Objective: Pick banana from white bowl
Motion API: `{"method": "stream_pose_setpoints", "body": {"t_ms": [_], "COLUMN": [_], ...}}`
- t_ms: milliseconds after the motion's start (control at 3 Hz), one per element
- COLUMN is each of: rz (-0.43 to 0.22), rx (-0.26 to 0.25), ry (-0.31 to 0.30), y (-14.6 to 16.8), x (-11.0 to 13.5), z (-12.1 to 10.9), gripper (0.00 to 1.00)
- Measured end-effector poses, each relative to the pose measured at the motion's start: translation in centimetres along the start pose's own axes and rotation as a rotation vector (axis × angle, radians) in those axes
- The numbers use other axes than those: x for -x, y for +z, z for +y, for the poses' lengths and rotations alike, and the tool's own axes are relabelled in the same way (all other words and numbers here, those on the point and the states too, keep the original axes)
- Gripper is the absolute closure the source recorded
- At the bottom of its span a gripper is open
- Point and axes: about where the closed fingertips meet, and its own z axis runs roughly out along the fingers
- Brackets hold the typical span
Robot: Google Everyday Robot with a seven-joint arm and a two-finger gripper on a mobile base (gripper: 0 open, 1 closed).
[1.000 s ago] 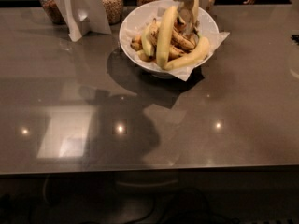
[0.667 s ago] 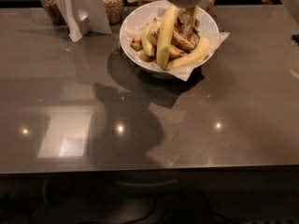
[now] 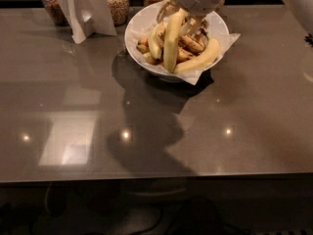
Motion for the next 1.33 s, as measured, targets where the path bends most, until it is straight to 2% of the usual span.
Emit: {"method": "stream_pose_setpoints", "body": {"t_ms": [333,667,1333], "rz": [0.002,0.000,-0.001], "rx": [0.018,0.042,0.065], "ry": [0.000,-0.003,-0.007], "y": [0.7,1.4,2.3], "x": [-0.4,-0.8,-1.3], "z": [0.9,1.6,2.1], "gripper": [0.48,0.38,0.41]}}
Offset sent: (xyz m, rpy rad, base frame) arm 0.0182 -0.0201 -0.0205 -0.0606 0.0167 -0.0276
